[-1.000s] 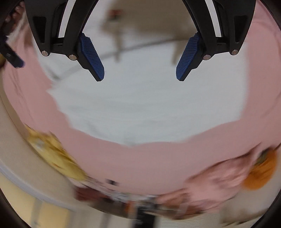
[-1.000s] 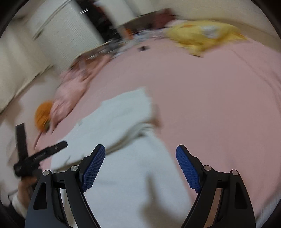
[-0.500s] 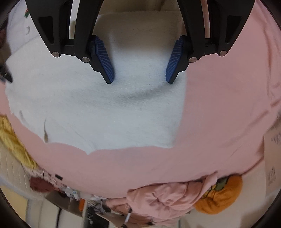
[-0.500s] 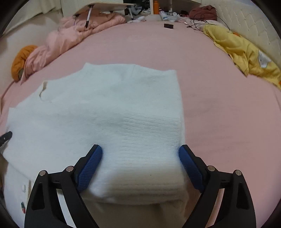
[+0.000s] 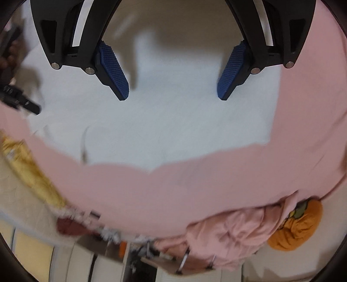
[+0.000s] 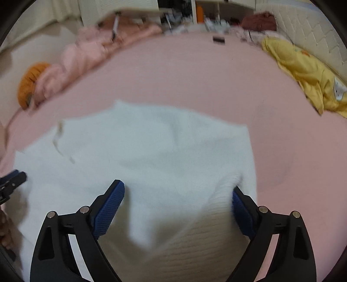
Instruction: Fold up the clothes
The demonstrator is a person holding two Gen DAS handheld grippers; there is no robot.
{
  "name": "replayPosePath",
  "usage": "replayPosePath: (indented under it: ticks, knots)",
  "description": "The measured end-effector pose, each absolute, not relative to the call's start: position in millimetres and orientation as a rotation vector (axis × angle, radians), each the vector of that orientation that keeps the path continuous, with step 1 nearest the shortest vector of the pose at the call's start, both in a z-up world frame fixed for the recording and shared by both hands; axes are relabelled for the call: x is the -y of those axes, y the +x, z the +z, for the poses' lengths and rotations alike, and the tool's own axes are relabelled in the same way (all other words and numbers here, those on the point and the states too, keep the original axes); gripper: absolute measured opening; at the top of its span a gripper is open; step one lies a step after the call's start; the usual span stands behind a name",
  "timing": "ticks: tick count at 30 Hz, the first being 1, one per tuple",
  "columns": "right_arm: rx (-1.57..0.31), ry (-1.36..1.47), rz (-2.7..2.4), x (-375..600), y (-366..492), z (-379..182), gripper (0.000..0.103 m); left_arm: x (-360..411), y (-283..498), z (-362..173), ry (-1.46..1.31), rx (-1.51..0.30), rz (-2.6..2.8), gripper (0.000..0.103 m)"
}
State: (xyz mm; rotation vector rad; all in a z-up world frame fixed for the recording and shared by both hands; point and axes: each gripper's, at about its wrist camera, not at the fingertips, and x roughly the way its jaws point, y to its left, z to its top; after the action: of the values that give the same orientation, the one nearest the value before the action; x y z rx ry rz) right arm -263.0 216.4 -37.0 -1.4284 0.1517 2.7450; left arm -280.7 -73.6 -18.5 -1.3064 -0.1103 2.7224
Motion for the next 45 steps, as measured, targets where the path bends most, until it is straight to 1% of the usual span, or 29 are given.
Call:
replayPosePath:
  ticks: [2,4,7,9,10,11,13,14,16,17,18,19,20,22,24,25,26,30,32,34,36,37,38,42,43,45]
  knots:
    - [-0.146,-1.419,2.749,-215.0,-266.5,-38.6,0.092,70.4,-291.6,-35.7,-1.389,0.064,2.707,0.084]
    - [-0.133,-1.395,2.771,-216.4,-264.5,-47.4,0.095,68.8,-295.5,-46.6,-1.370,0.012,2.721,0.087]
    - [-0.129,-1.348,2.790,-214.2,-261.1,-49.0,0.095,67.5,-296.3,-49.2,-1.361,-0.014,2.737,0.087]
    - [-0.114,-1.347,2.788,-212.4,-259.0,-46.6,0.096,68.0,-295.7,-41.7,-1.388,-0.030,2.733,0.087]
    - [-0.092,-1.364,2.771,-210.7,-255.6,-41.2,0.096,69.8,-293.5,-35.3,-1.401,-0.024,2.738,0.081]
    - [-0.076,-1.375,2.755,-209.7,-249.6,-34.7,0.096,74.5,-287.3,-26.3,-1.400,0.012,2.747,0.078]
    - [-0.069,-1.333,2.786,-210.1,-222.4,-20.3,0.096,87.0,-267.1,-6.7,-1.375,0.100,2.757,0.078]
    - [-0.074,-1.349,2.776,-213.5,-212.1,-22.9,0.096,92.7,-251.7,1.9,-1.362,0.117,2.759,0.078]
    - [-0.088,-1.409,2.735,-222.5,-194.3,-34.7,0.096,98.2,-228.6,5.7,-1.357,0.071,2.748,0.078]
    - [-0.096,-1.439,2.714,-226.9,-185.5,-40.6,0.096,98.1,-222.9,1.7,-1.385,0.015,2.741,0.078]
    - [-0.146,-1.437,2.691,-232.8,-180.8,-35.2,0.095,97.2,-219.1,-2.0,-1.431,-0.048,2.729,0.077]
    - [-0.209,-1.424,2.667,-239.1,-177.5,-25.9,0.095,97.6,-212.4,0.5,-1.456,-0.077,2.719,0.069]
    - [-0.254,-1.391,2.670,-242.3,-172.4,-14.1,0.095,99.0,-202.3,10.5,-1.438,-0.052,2.716,0.067]
    - [-0.297,-1.283,2.740,-241.4,-150.0,22.2,0.095,102.0,-181.0,35.3,-1.364,0.040,2.712,0.069]
    - [-0.267,-1.201,2.795,-234.7,-123.7,50.3,0.095,105.7,-154.5,55.7,-1.320,0.127,2.689,0.082]
    - [-0.238,-1.158,2.833,-226.3,-102.7,65.5,0.095,107.4,-139.2,62.0,-1.316,0.175,2.675,0.091]
    - [-0.219,-1.141,2.856,-218.2,-88.0,74.2,0.095,108.2,-127.1,64.2,-1.321,0.214,2.664,0.093]
    - [-0.211,-1.237,2.892,-177.6,-24.1,77.8,0.096,103.3,-80.6,45.8,-1.523,0.397,2.541,0.093]
    - [-0.257,-1.328,2.880,-160.6,7.1,63.9,0.096,97.0,-57.4,18.0,-1.664,0.446,2.463,0.093]
    - [-0.333,-1.412,2.852,-151.7,35.5,43.9,0.096,90.7,-30.6,-14.0,-1.711,0.486,2.406,0.093]
    - [-0.279,-1.431,2.863,-142.5,45.0,40.5,0.096,87.2,-4.8,-43.6,-1.737,0.529,2.398,0.093]
    - [-0.242,-1.435,2.871,-137.8,48.4,40.1,0.095,85.2,4.4,-54.1,-1.770,0.529,2.412,0.088]
    - [-0.205,-1.438,2.878,-133.2,51.7,39.6,0.095,82.4,5.2,-55.5,-1.808,0.508,2.416,0.085]
    - [-0.055,-1.452,2.904,-114.7,65.2,37.7,0.096,76.0,5.7,-28.2,-1.646,0.470,2.514,0.086]
    - [-0.037,-1.455,2.909,-112.1,66.3,38.2,0.096,75.0,8.0,-27.8,-1.646,0.450,2.531,0.087]
    - [-0.058,-1.460,2.911,-113.4,66.2,39.3,0.096,75.1,9.1,-33.9,-1.703,0.451,2.507,0.087]
